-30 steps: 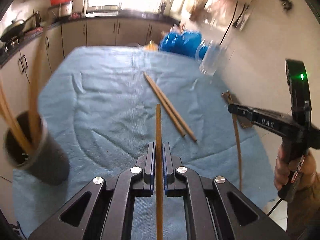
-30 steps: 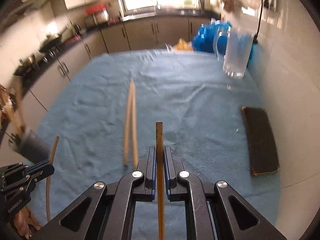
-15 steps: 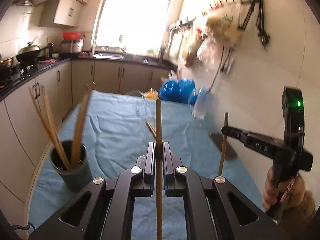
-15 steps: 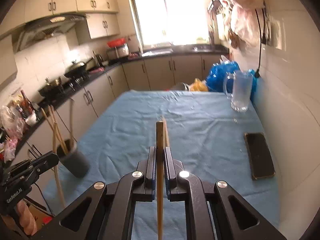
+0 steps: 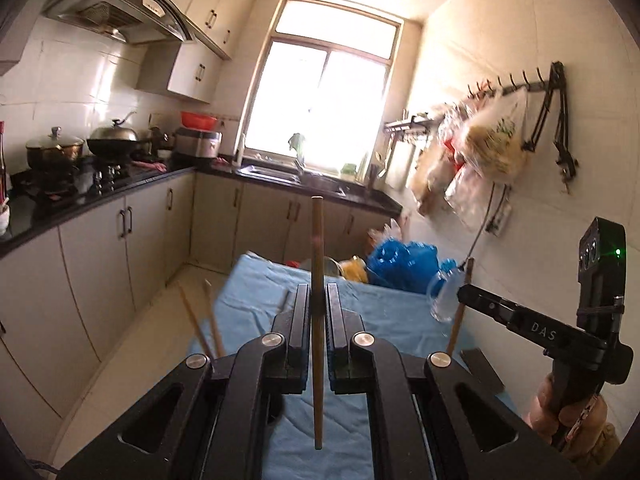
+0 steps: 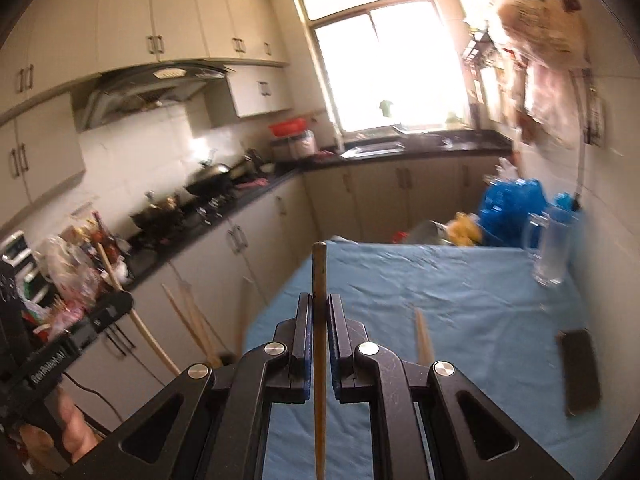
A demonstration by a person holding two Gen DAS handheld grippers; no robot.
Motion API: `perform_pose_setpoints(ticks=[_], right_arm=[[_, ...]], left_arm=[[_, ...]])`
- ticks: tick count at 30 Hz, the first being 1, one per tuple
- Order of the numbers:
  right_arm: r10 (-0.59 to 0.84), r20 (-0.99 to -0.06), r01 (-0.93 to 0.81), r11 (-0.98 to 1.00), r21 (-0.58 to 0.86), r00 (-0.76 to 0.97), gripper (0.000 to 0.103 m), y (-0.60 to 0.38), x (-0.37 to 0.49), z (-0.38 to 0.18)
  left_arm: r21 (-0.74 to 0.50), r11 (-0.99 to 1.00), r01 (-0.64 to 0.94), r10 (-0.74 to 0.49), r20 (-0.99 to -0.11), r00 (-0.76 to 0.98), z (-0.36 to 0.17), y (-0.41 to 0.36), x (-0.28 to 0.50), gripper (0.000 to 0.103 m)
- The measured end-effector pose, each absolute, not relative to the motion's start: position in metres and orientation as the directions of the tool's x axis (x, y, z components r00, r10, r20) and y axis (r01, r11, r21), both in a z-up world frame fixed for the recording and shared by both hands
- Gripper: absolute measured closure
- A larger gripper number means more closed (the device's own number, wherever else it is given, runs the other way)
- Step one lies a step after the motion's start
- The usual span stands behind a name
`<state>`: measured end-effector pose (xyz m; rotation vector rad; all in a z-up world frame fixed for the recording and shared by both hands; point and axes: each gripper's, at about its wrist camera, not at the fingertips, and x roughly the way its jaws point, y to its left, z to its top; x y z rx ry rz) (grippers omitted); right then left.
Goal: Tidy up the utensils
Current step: 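Lift both chopsticks upright and carry them to the black cup, then lower both chopsticks into the black cup and open both grippers, then move both tools back over the last two chopsticks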
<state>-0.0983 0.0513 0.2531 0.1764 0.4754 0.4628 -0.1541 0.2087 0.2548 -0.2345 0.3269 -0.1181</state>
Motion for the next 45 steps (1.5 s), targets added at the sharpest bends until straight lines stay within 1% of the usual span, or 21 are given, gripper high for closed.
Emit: perform_pose_setpoints(ticks=[5, 9, 11, 16, 23, 28, 30, 31, 32, 33, 34, 35, 36, 38, 42, 43, 45], right_arm=[[0.535, -0.329, -0.451, 0.841, 0.300, 0.778, 0.095, 0.095, -0.083, 0.274], [0.550, -0.283, -0.465, 0.827, 0.315, 0.786, 0.095, 0.129, -0.066, 0.276], [0.540, -0.277, -0.459, 0.833, 0.308, 0.795, 0.095, 0.143, -0.057, 0.273], [0.521, -0.321, -0.437, 0.848, 0.299, 0.791, 0.095, 0.172, -0.032, 0.249], [0.506, -0.418, -0.420, 0.862, 0.285, 0.755, 0.095, 0.176, -0.015, 0.211], [0.516, -0.445, -0.415, 0.855, 0.310, 0.732, 0.094, 0.166, -0.013, 0.198], [0.524, -0.453, -0.415, 0.851, 0.323, 0.721, 0.093, 0.163, -0.012, 0.196], [0.525, -0.454, -0.415, 0.850, 0.325, 0.719, 0.091, 0.163, -0.012, 0.196], [0.527, -0.452, -0.415, 0.848, 0.329, 0.720, 0.085, 0.160, -0.013, 0.196], [0.529, -0.447, -0.415, 0.847, 0.332, 0.721, 0.081, 0.158, -0.014, 0.197], [0.530, -0.443, -0.415, 0.846, 0.335, 0.723, 0.074, 0.156, -0.015, 0.198], [0.531, -0.437, -0.416, 0.845, 0.336, 0.726, 0.070, 0.153, -0.017, 0.199], [0.530, -0.434, -0.416, 0.845, 0.335, 0.729, 0.070, 0.150, -0.018, 0.201], [0.525, -0.429, -0.412, 0.849, 0.331, 0.736, 0.068, 0.141, -0.022, 0.203], [0.493, -0.426, -0.378, 0.865, 0.329, 0.759, 0.054, 0.107, -0.032, 0.200], [0.485, -0.429, -0.368, 0.870, 0.329, 0.762, 0.054, 0.099, -0.033, 0.198], [0.454, -0.449, -0.335, 0.886, 0.321, 0.770, 0.053, 0.075, -0.036, 0.189]], left_arm=[[-0.220, 0.975, 0.033, -0.093, -0.266, 0.959, 0.277, 0.234, -0.152, 0.097], [-0.230, 0.973, 0.000, -0.064, -0.270, 0.961, 0.281, 0.255, -0.142, 0.097], [-0.239, 0.971, -0.017, -0.053, -0.280, 0.959, 0.276, 0.263, -0.133, 0.097], [-0.265, 0.964, -0.034, -0.060, -0.339, 0.939, 0.253, 0.274, -0.109, 0.097], [-0.270, 0.962, -0.042, -0.090, -0.462, 0.883, 0.209, 0.268, -0.084, 0.097], [-0.263, 0.963, -0.060, -0.077, -0.482, 0.873, 0.204, 0.261, -0.084, 0.097], [-0.245, 0.967, -0.066, -0.063, -0.484, 0.873, 0.206, 0.257, -0.087, 0.094], [-0.237, 0.969, -0.070, -0.055, -0.484, 0.873, 0.207, 0.255, -0.089, 0.086], [-0.229, 0.970, -0.074, -0.047, -0.484, 0.874, 0.208, 0.253, -0.092, 0.074], [-0.225, 0.971, -0.080, -0.039, -0.480, 0.876, 0.209, 0.251, -0.095, 0.069], [-0.223, 0.971, -0.084, -0.034, -0.475, 0.879, 0.210, 0.250, -0.098, 0.065], [-0.218, 0.972, -0.087, -0.026, -0.467, 0.884, 0.212, 0.248, -0.103, 0.065], [-0.212, 0.973, -0.088, -0.020, -0.463, 0.886, 0.213, 0.246, -0.107, 0.064], [-0.198, 0.976, -0.089, -0.011, -0.457, 0.889, 0.215, 0.239, -0.115, 0.059], [-0.189, 0.980, -0.070, -0.021, -0.442, 0.897, 0.217, 0.223, -0.131, 0.056], [-0.190, 0.980, -0.064, -0.027, -0.440, 0.897, 0.217, 0.220, -0.135, 0.054], [-0.202, 0.979, -0.042, -0.052, -0.440, 0.896, 0.215, 0.210, -0.142, 0.052]])
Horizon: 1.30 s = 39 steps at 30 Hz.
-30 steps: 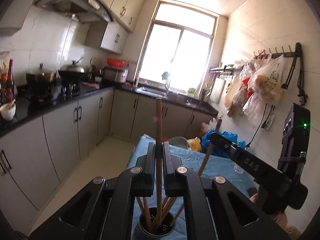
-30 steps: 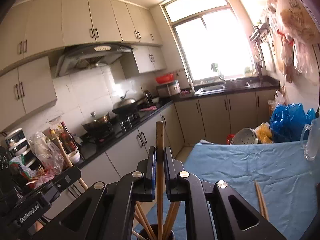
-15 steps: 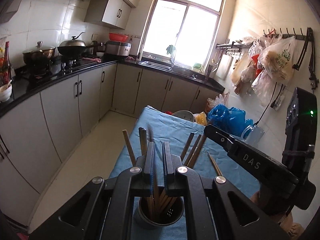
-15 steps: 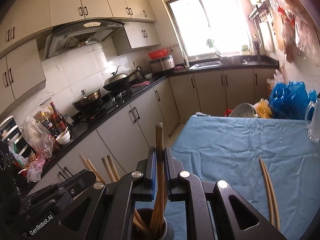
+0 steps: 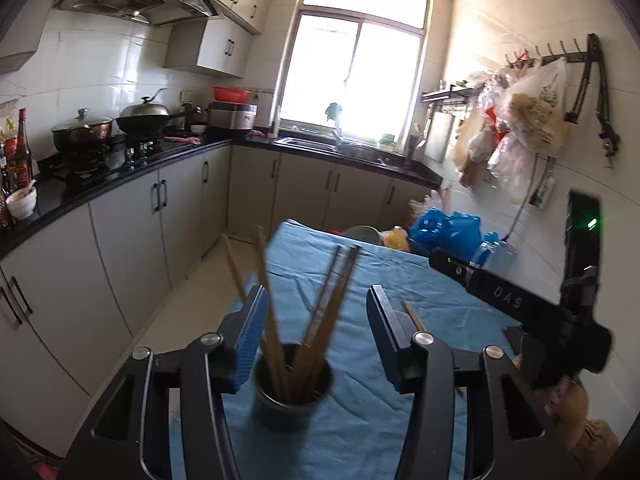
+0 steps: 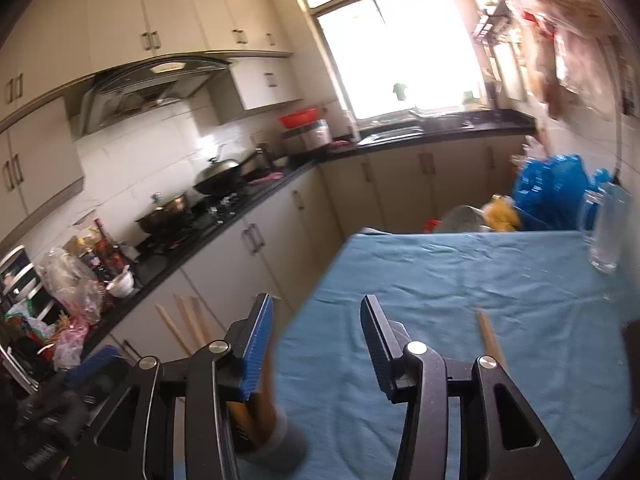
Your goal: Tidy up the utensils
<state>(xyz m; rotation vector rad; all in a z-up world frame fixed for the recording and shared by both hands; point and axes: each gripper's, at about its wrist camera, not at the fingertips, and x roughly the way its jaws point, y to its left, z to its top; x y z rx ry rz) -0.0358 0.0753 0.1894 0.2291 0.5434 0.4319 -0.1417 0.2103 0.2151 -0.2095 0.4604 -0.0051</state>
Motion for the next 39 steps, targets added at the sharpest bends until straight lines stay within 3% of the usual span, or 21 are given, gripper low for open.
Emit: perform_pose_setpoints(ticks=[8, 11, 19, 23, 26, 29, 39], right_arm=[[0.298, -0.689, -0.119, 0.948, 0.295, 0.661, 0.053, -0.042, -0.025, 0.094], [0.296, -0.766, -0.103, 0.951, 0.291, 0.570, 0.073, -0.063, -0.015, 0.057], [0.285, -0.814, -0.146, 0.959, 0.245, 0.506, 0.075, -0.050, 0.011, 0.023], [0.241, -0.827, -0.142, 0.970, 0.196, 0.507, 0.080, -0.041, 0.023, 0.015], [0.174, -0.846, -0.113, 0.984, 0.135, 0.503, 0.092, -0.039, 0.033, 0.014], [0.114, -0.854, -0.075, 0.993, 0.088, 0.508, 0.093, -0.050, 0.039, 0.015], [0.106, -0.866, 0.040, 0.989, 0.143, 0.488, 0.094, -0.124, 0.011, 0.015]], left_arm=[[-0.248, 0.967, 0.060, -0.178, -0.487, 0.855, 0.185, 0.159, -0.152, 0.047], [-0.241, 0.966, 0.092, -0.214, -0.552, 0.806, 0.160, 0.134, -0.142, 0.047], [-0.174, 0.977, 0.122, -0.208, -0.659, 0.723, 0.113, 0.094, -0.123, 0.047], [-0.176, 0.978, 0.113, -0.205, -0.693, 0.691, 0.096, 0.090, -0.107, 0.047], [-0.196, 0.975, 0.107, -0.217, -0.717, 0.662, 0.088, 0.088, -0.089, 0.047], [-0.217, 0.971, 0.100, -0.231, -0.739, 0.633, 0.079, 0.080, -0.070, 0.047], [-0.158, 0.975, 0.158, -0.220, -0.808, 0.546, 0.048, 0.008, 0.005, 0.047]])
